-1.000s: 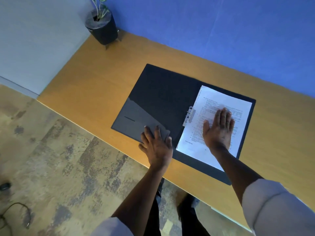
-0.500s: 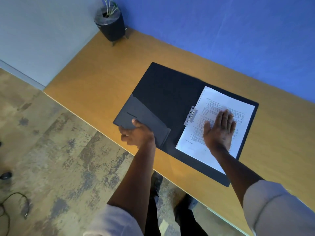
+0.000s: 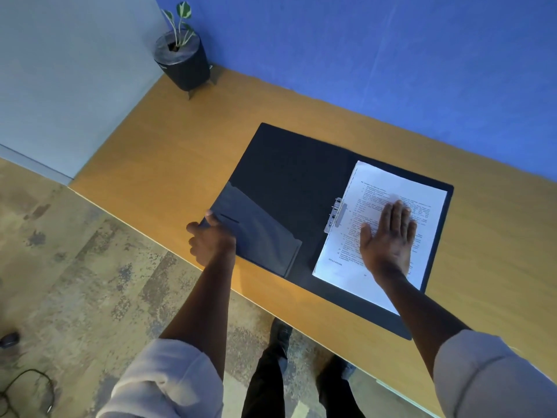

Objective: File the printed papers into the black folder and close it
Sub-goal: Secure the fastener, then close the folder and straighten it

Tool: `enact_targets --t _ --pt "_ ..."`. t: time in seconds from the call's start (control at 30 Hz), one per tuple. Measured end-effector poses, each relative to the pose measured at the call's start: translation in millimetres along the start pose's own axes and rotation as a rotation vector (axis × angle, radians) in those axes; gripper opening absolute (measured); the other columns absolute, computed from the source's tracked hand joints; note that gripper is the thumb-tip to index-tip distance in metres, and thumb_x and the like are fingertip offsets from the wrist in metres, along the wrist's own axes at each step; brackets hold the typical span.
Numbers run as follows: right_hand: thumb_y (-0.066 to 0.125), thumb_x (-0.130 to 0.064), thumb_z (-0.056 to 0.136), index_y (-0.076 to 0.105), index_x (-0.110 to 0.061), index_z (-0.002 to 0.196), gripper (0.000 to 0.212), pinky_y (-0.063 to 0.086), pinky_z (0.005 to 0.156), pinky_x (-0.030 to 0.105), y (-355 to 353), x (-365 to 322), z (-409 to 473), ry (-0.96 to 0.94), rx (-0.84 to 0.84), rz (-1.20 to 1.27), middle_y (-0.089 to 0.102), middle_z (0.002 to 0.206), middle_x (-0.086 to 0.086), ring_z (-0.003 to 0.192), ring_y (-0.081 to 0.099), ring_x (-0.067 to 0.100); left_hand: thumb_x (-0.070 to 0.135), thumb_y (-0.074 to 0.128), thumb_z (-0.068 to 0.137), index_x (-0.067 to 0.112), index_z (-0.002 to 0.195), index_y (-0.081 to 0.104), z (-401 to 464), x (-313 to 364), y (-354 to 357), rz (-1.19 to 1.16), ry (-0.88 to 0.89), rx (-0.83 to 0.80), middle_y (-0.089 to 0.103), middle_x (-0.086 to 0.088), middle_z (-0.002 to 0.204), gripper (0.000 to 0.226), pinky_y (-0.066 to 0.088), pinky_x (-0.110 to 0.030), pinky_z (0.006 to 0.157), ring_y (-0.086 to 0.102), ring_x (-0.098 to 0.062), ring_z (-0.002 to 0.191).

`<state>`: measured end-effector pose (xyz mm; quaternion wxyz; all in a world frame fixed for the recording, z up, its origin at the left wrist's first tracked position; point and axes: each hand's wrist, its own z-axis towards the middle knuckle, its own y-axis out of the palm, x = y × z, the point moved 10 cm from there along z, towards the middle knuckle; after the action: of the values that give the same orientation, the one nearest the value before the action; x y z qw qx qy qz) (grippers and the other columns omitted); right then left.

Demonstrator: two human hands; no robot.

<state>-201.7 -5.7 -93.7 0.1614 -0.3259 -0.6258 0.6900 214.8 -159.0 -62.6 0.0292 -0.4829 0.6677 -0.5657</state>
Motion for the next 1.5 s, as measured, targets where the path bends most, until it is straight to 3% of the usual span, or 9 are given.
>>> enact_targets --t 0.13,0.3,0.5,0.7,1.07,1.23,1.33,1.4,1.5 --pt "0.029 -0.049 0.101 0.02 0.0 0.158 0.076 0.011 0.126 0.05 -0.6 0.0 -0.6 0.007 0.002 -0.002 0.02 0.165 0.021 0.154 0.015 0.038 0.049 0.04 0.1 0.006 0.132 0.05 15.8 22.7 -14.9 0.247 0.118 0.055 0.054 -0.023 0.133 0.054 0.041 -0.052 0.098 0.048 -0.042 0.122" --pt "0.028 -0.049 0.101 0.02 -0.001 0.158 0.075 0.012 0.126 0.05 -3.8 -1.1 -1.5 0.005 0.011 -0.006 0.02 0.165 0.021 0.154 0.014 0.037 0.04 0.039 0.1 0.005 0.116 0.063 28.3 76.3 -9.5 0.505 0.491 0.037 0.067 -0.019 0.117 0.045 0.042 -0.048 0.089 0.056 -0.039 0.11" --pt "0.028 -0.051 0.101 0.017 -0.003 0.159 0.076 0.01 0.127 0.049 -2.6 0.7 -2.1 0.023 0.0 -0.01 0.017 0.167 0.018 0.156 0.011 0.034 0.042 0.042 0.102 0.01 0.115 0.064 26.7 138.0 11.8 0.426 0.704 -0.154 0.071 -0.013 0.112 0.041 0.046 -0.037 0.077 0.066 -0.036 0.099" --pt "0.026 -0.051 0.101 0.017 -0.004 0.159 0.075 0.011 0.127 0.049 -1.5 0.2 -2.1 0.024 -0.003 -0.018 0.016 0.167 0.018 0.156 0.011 0.034 0.036 0.045 0.102 0.013 0.115 0.061 4.8 202.8 12.4 0.417 0.824 -0.179 0.07 -0.013 0.107 0.031 0.039 -0.033 0.07 0.056 -0.029 0.083" --pt "0.021 -0.055 0.102 0.011 -0.007 0.16 0.076 0.01 0.127 0.048 -1.2 0.2 -2.0 0.039 -0.033 -0.022 0.009 0.169 0.014 0.157 0.004 0.03 0.021 0.049 0.099 0.014 0.124 0.066 -74.6 302.0 -5.2 0.273 1.149 -0.227 0.073 -0.009 0.109 0.031 0.04 -0.025 0.071 0.068 -0.029 0.095" --pt "0.019 -0.056 0.102 0.006 -0.009 0.161 0.077 0.007 0.127 0.047 -1.6 0.5 -2.4 0.029 -0.051 -0.004 0.003 0.169 0.013 0.157 0.0 0.029 0.022 0.05 0.1 0.011 0.126 0.065 -127.9 310.0 -12.9 0.243 1.284 -0.299 0.072 -0.01 0.113 0.033 0.051 -0.031 0.079 0.067 -0.029 0.1" --pt "0.017 -0.056 0.102 0.005 -0.009 0.161 0.077 0.007 0.127 0.048 -1.2 1.5 -1.7 0.028 -0.068 0.021 0.002 0.169 0.013 0.157 -0.001 0.029 0.023 0.052 0.099 0.009 0.094 0.068 -157.5 302.5 -11.1 0.272 1.329 -0.38 0.062 -0.003 0.074 0.022 0.04 -0.028 0.057 0.055 -0.02 0.064" --pt "0.017 -0.057 0.102 0.003 -0.01 0.161 0.077 0.006 0.127 0.048 -1.2 2.2 -0.3 0.028 -0.081 0.038 0.0 0.169 0.013 0.157 -0.002 0.03 0.023 0.052 0.099 0.013 0.064 0.043 -172.4 294.7 -10.6 0.29 1.34 -0.441 0.035 0.001 0.055 0.038 0.023 -0.028 0.046 0.031 -0.014 0.048" --pt "0.02 -0.058 0.101 0.003 -0.008 0.161 0.079 0.006 0.127 0.049 -1.4 6.3 -1.2 0.026 -0.102 0.046 0.002 0.169 0.014 0.156 0.0 0.031 0.028 0.051 0.101 0.013 0.061 0.032 -189.5 279.0 -12.6 0.285 1.329 -0.545 0.028 0.0 0.053 0.046 0.019 -0.024 0.041 0.025 -0.015 0.046"
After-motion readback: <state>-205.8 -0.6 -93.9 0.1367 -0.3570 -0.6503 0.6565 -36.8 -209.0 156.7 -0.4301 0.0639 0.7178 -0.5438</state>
